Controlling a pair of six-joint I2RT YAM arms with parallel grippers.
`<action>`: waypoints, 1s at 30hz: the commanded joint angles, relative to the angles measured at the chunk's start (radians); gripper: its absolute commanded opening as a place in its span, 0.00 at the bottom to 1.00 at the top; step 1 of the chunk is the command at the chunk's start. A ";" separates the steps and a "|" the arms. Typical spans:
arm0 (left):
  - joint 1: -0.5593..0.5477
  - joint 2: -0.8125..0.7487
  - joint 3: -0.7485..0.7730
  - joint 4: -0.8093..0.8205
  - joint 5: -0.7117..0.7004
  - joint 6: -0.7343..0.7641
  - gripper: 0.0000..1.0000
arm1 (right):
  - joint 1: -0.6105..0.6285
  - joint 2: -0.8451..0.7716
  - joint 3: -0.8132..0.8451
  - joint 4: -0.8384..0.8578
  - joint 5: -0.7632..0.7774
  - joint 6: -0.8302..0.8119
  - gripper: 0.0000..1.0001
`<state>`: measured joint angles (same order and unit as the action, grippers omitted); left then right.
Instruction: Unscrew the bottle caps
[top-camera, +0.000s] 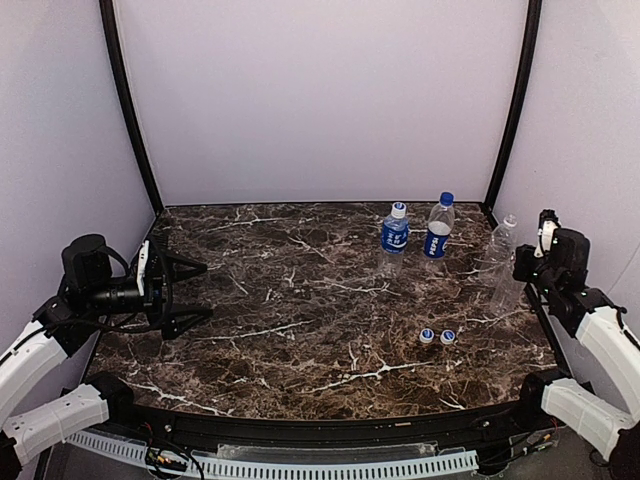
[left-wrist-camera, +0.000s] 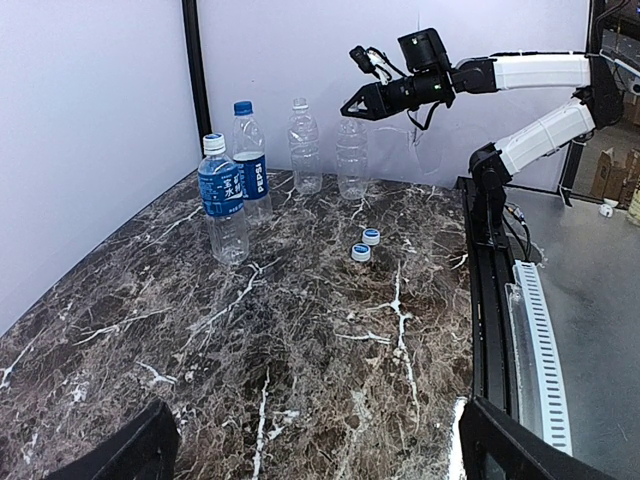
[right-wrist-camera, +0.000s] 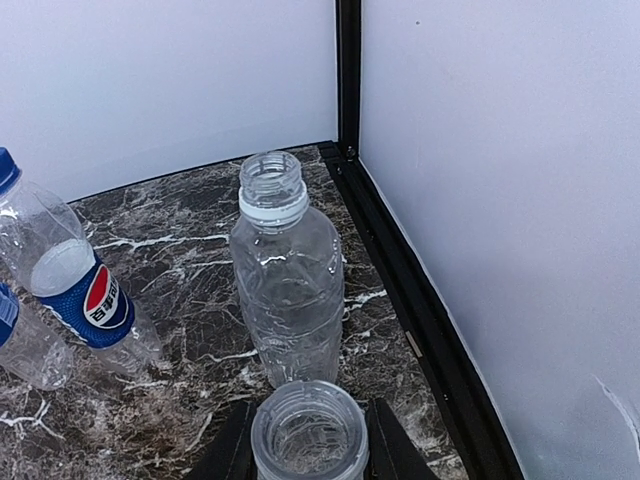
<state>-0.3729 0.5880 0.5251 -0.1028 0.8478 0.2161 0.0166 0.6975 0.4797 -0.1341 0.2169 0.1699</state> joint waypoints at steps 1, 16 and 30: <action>0.006 0.002 0.008 0.001 0.005 0.003 0.99 | -0.006 -0.004 -0.025 -0.041 -0.025 0.042 0.33; 0.006 0.002 0.006 0.008 0.010 -0.004 0.99 | -0.006 0.013 0.045 -0.073 -0.005 0.051 0.83; 0.027 -0.013 -0.008 0.019 -0.026 -0.068 0.99 | -0.005 0.010 0.260 -0.128 -0.033 -0.003 0.99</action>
<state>-0.3691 0.5884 0.5251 -0.1020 0.8478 0.2047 0.0166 0.7227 0.6315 -0.2653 0.2092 0.1951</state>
